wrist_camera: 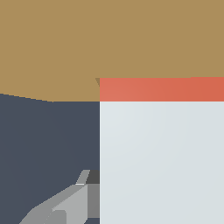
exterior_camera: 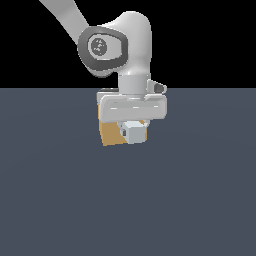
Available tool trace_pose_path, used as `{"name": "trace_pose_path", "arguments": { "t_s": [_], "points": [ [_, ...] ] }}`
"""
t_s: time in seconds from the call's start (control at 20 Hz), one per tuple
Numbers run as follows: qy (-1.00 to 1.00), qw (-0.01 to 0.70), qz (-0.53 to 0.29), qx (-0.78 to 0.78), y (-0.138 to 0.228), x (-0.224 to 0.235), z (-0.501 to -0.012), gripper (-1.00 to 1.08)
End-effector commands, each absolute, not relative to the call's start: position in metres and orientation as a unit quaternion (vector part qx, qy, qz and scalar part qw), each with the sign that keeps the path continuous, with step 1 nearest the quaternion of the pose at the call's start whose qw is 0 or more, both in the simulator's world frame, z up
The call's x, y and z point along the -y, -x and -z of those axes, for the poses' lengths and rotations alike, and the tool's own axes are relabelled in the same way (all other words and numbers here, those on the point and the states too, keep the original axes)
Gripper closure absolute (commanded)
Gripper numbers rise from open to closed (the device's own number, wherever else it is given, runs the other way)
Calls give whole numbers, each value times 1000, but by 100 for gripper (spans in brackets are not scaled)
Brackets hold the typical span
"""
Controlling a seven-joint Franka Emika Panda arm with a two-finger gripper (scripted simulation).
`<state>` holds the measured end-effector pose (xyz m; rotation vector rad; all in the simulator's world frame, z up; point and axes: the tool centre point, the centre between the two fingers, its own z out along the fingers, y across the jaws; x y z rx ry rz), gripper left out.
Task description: Insert the peg into the horizontal hole in a box.
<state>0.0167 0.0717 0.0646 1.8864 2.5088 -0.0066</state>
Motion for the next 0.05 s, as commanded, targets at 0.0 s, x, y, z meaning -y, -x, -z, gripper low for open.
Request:
{"name": "trace_pose_path", "arguments": {
  "t_s": [0.0],
  "points": [
    [-597,2,-1,-802,-18,-81,-67,108]
  ]
}}
